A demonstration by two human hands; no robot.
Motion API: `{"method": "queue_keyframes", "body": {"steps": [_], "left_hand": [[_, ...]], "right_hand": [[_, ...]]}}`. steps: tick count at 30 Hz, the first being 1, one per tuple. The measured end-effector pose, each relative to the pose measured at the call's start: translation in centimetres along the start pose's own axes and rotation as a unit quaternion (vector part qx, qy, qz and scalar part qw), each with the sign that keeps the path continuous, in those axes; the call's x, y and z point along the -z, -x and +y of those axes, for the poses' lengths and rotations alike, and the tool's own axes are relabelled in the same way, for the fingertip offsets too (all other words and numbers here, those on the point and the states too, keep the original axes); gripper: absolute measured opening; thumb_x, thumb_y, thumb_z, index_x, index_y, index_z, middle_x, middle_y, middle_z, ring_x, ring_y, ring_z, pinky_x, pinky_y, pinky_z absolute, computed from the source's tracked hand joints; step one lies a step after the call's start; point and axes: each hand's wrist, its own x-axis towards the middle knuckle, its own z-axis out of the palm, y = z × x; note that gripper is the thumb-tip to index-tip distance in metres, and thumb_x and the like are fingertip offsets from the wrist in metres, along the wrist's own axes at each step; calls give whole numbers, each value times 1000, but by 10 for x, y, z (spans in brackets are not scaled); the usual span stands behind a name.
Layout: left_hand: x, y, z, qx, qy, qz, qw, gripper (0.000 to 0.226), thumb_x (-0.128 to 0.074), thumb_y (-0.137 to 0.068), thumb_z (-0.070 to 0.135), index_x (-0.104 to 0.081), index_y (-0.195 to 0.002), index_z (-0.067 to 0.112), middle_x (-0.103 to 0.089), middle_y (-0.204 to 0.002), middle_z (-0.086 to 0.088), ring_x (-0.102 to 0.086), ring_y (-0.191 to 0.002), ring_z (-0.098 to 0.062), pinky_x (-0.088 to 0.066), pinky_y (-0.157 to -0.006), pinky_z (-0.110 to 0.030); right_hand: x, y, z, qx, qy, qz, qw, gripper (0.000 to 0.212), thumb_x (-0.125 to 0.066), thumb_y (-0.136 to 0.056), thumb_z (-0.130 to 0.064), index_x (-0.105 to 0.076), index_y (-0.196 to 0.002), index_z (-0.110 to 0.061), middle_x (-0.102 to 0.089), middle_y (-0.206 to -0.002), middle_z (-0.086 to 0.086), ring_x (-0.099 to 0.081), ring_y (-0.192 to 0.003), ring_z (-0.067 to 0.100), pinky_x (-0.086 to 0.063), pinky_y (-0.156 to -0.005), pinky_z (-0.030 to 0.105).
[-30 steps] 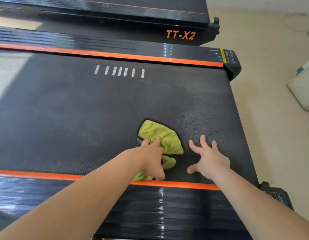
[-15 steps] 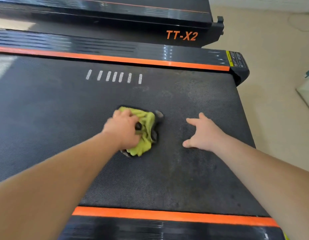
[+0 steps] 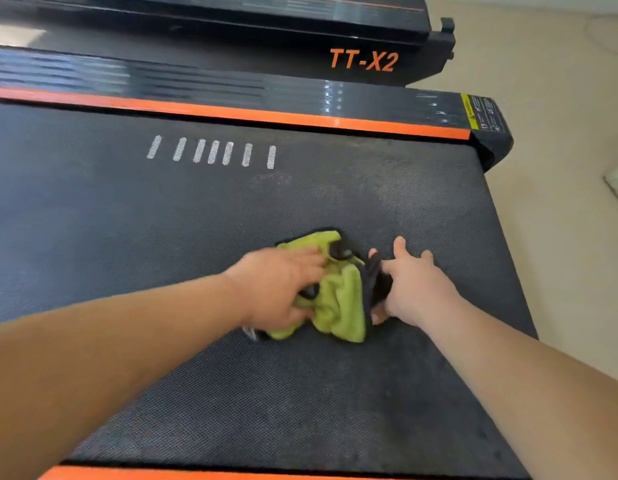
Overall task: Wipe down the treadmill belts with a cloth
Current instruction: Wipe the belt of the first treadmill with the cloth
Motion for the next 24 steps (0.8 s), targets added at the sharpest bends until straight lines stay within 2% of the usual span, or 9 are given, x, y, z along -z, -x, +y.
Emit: {"method": "queue_keyframes", "body": {"steps": [4,8,10,13,16,18,20,22,24], "left_hand": [[0,-11,-8,193,41,59,979,68,-55,-92,62,-44,-150,28,-34,-163,9,-22,-154,-15,-16,-126,-47],[-17,21,49,7,98,73,993,47,-54,-86,55,-61,-123,27,-60,-129,6,-49,-127,-17,-42,-111,-36],[-14,35,51,-87,102,-1,991,48,-59,-85,45,-62,-130,27,-57,-139,8,-46,-134,-13,-39,-116,-35],[-3,12,16,-4,55,-13,998,67,-58,-89,32,-42,-154,31,-32,-164,12,-28,-152,-10,-18,-127,-32],[-2,-17,13,177,120,61,975,62,-56,-91,34,-44,-152,28,-31,-164,7,-31,-151,-19,-27,-124,-37],[-10,-18,48,148,138,70,977,59,-60,-90,43,-48,-145,26,-41,-152,3,-40,-142,-24,-36,-117,-37],[-26,3,79,32,137,73,987,71,-63,-88,52,-43,-151,26,-38,-158,3,-32,-147,-19,-30,-122,-34],[-31,22,76,-40,144,68,986,68,-63,-87,47,-45,-150,27,-39,-159,7,-32,-149,-14,-34,-120,-35],[-27,21,44,-24,112,51,992,61,-59,-84,37,-50,-143,29,-48,-149,12,-46,-139,-14,-48,-107,-37]], "right_hand": [[3,1,-6,-4,23,-22,999,120,-88,-71,-55,-7,-159,-51,16,-170,-6,7,-155,45,-39,-109,68],[0,0,-3,-4,13,2,1000,98,-74,-88,-27,-10,-158,-53,13,-170,-5,3,-154,44,-40,-110,65],[-3,-3,-2,4,22,27,999,88,-54,-93,-11,-12,-158,-53,11,-170,-4,0,-153,45,-41,-109,64],[0,-1,-3,0,20,-3,1000,97,-71,-90,-22,-8,-158,-51,15,-169,-5,5,-154,44,-38,-111,66],[0,-2,-3,-5,0,-19,1000,118,-90,-71,-49,-12,-159,-51,16,-169,-11,8,-155,42,-36,-111,69],[-2,-2,-2,-13,-10,2,1000,97,-88,-77,-37,-30,-155,-43,12,-170,-12,4,-156,40,-37,-110,68],[-4,-2,-2,-10,11,30,999,63,-64,-91,-12,-45,-146,-35,10,-171,-9,-2,-155,40,-40,-109,65],[-2,-1,-1,-2,28,32,999,63,-49,-92,1,-48,-144,-35,11,-171,-7,-3,-155,42,-41,-110,62],[0,0,-2,-10,14,17,1000,66,-58,-92,-3,-46,-146,-40,13,-171,-7,0,-155,41,-39,-111,63]]}}
